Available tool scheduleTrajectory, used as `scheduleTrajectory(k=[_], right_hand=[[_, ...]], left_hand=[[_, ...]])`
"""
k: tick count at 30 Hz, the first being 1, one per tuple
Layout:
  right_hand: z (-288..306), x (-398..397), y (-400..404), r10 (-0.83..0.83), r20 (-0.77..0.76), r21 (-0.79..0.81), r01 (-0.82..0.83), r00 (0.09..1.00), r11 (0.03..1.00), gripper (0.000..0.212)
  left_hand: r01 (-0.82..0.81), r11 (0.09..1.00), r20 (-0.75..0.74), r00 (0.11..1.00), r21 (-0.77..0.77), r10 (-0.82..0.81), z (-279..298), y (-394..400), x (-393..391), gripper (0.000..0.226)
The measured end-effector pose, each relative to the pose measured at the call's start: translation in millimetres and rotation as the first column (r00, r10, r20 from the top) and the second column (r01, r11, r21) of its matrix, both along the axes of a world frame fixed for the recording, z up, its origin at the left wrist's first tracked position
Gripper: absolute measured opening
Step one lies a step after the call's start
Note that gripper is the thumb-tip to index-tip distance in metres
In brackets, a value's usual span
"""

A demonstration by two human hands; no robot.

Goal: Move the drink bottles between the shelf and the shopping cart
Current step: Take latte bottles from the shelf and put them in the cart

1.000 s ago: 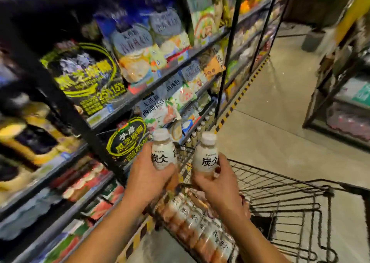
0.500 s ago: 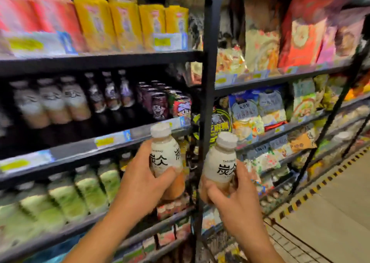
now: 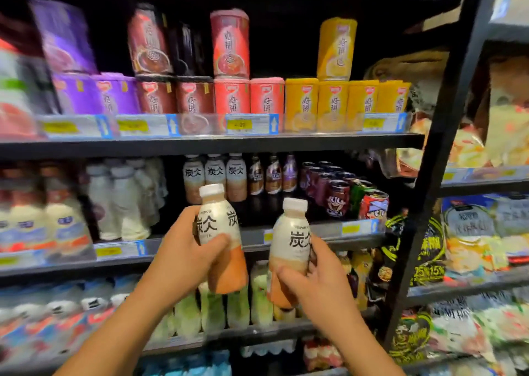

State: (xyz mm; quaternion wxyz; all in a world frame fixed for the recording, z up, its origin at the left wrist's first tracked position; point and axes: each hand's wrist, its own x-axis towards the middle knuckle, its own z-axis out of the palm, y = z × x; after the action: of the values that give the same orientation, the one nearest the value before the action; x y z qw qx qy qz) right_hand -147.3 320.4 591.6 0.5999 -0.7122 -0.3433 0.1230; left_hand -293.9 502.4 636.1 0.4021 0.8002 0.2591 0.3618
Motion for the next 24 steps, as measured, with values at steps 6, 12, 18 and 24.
scheduleTrajectory(k=[6,12,18,24], right_hand=[[39,24,57,0.062,0.03,-0.077,-0.059,0.998,0.995,0.014],[74,50,112,0.074,-0.035,-0.126,-0.078,0.997,0.989,0.024],[76,64,162,0.056,-0.114,-0.095,-0.067,0.992,0.993,0.024],[49,64,184,0.085,-0.071,-0.153,-0.095,0.994,0.984,0.028]], left_hand=[[-0.101,0.993,-0.037,0.994,-0.057,0.099,27,48,6,0.021],[-0.135,0.96,-0.049,0.991,-0.247,0.127,46,85,28,0.022],[-0.196,0.928,0.013,0.977,-0.316,0.211,47,110,45,0.026],[-0.268,0.951,0.011,0.962,-0.153,0.272,28,122,46,0.025]])
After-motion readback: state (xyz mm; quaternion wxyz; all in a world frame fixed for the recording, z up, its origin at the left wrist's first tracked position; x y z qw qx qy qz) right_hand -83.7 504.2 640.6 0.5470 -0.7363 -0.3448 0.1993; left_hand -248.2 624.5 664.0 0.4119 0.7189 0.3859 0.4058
